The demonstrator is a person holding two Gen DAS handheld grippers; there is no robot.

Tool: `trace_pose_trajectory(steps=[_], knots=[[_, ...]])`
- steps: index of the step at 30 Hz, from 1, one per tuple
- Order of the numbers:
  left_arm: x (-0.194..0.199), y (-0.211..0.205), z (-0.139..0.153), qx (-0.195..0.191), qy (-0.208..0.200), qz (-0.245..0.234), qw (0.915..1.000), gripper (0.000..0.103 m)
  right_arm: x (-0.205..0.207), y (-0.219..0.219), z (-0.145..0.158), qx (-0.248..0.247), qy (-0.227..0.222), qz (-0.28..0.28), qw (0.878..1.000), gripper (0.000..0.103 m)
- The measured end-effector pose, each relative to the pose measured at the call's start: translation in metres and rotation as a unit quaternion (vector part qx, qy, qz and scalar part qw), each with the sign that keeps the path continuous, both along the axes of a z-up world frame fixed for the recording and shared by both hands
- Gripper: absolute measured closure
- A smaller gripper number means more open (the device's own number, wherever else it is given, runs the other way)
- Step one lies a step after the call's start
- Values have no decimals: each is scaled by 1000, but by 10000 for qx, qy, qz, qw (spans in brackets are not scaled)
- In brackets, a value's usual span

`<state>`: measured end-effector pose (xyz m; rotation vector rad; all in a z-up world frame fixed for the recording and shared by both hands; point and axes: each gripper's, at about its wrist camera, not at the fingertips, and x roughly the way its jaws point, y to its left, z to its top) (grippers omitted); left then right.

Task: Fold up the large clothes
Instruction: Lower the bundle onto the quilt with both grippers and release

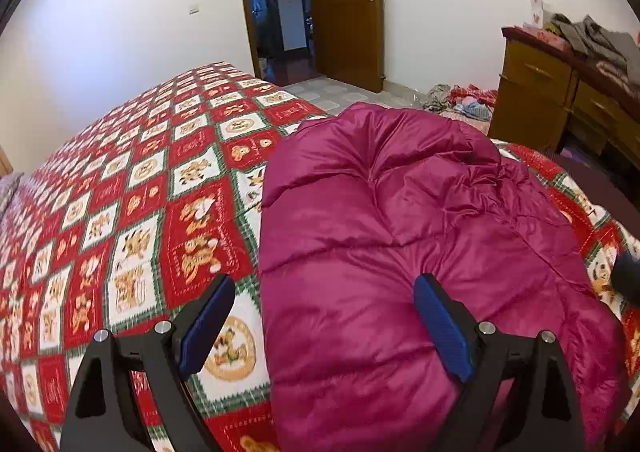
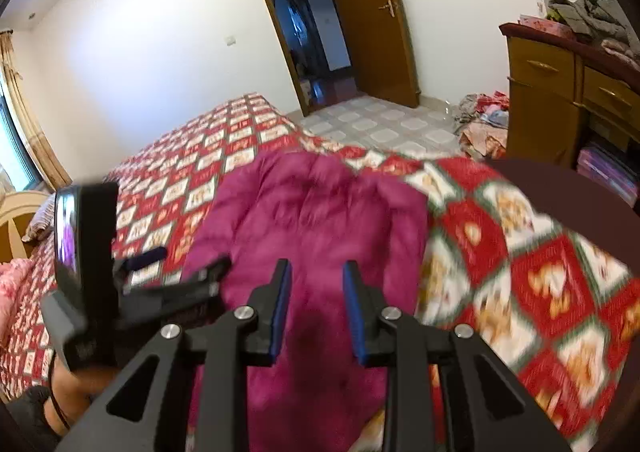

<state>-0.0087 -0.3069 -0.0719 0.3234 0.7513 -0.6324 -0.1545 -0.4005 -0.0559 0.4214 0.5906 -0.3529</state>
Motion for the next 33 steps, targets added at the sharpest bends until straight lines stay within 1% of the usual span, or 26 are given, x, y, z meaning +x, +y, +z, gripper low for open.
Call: trace_pose_trajectory(steps=[2,5,6,7,8,10,13,17,19,21,22,23,26,27,29,31,33], knots=[[-6,5,2,-37,-24,8,10000,11,5,9,-20,86,281,-19,9996,73],[-16,6,-2,0,-131,-112,9999,11,11,4,-48,168,612,-170,9978,72],[-19,5,-3,32,-212,-134,9997,11,12,-1,-56,305,660,-230,9971,72],[-20,5,-3,50,-260,-143,9995,11,12,-5,-60,417,678,-283,9964,69],[-22,5,-3,74,-297,-150,9994,11,12,-9,-65,497,709,-327,9957,68],[-25,5,-3,106,-326,-167,9993,11,15,-10,-71,474,770,-304,9954,67],[-30,9,1,154,-353,-176,9991,11,13,-8,-70,470,777,-310,9954,67],[-43,27,14,91,-528,-229,9983,11,3,-10,-66,595,576,-328,9960,66],[-48,37,15,41,-559,-208,9982,11,-14,-8,-51,629,277,-419,9968,65],[-54,51,12,-90,-497,-151,9986,11,-29,3,-34,374,66,-454,9982,64],[-56,56,9,-117,-470,-119,9988,11,-34,12,-28,232,69,-406,9989,62],[-58,59,7,-132,-462,-104,9988,11,-36,23,-24,148,108,-300,9994,62],[-62,70,-7,-205,-424,-13,9989,11,-32,41,-25,-83,363,-120,9992,61],[-62,70,-12,-188,-355,-10,9992,11,-29,44,-29,-102,483,-103,9987,61],[-59,70,-22,-193,-195,3,9996,11,-23,40,-39,4,577,-123,9983,61],[-57,70,-26,-241,-161,-60,9996,11,-16,36,-50,120,757,-178,9969,61],[-56,68,-28,-185,-155,-79,9997,11,-13,36,-54,144,812,-202,9964,61]])
